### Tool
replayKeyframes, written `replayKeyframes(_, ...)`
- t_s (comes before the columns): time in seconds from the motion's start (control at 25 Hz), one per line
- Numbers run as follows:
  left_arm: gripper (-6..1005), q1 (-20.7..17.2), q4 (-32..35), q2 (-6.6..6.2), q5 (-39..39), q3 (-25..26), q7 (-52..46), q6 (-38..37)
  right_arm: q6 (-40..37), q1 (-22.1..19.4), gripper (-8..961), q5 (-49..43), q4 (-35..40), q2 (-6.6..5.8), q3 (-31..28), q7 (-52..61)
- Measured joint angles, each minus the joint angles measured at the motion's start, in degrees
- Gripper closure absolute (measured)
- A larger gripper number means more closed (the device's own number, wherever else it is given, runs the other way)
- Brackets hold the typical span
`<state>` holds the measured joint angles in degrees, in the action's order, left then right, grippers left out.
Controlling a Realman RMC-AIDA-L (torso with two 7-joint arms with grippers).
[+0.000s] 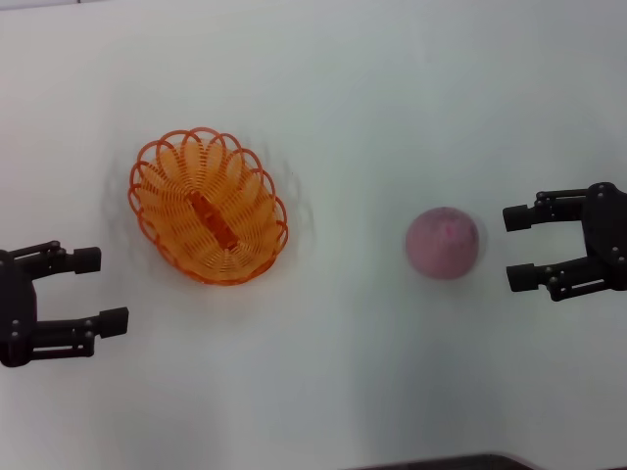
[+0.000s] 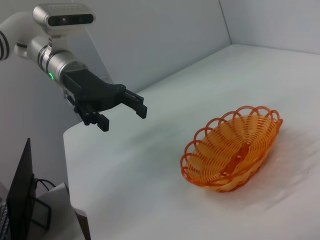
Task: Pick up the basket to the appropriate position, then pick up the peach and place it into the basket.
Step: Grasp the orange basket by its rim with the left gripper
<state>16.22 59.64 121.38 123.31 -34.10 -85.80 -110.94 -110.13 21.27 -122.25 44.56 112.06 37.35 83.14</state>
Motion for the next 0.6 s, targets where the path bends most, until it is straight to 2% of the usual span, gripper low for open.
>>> replayKeyframes(0.6,124,0.25,0.13,-0.1,0.0,-0.13,-0.8,-0.29,-0.42,0.2,83,0.03,0.0,0.35,0.19,0.06)
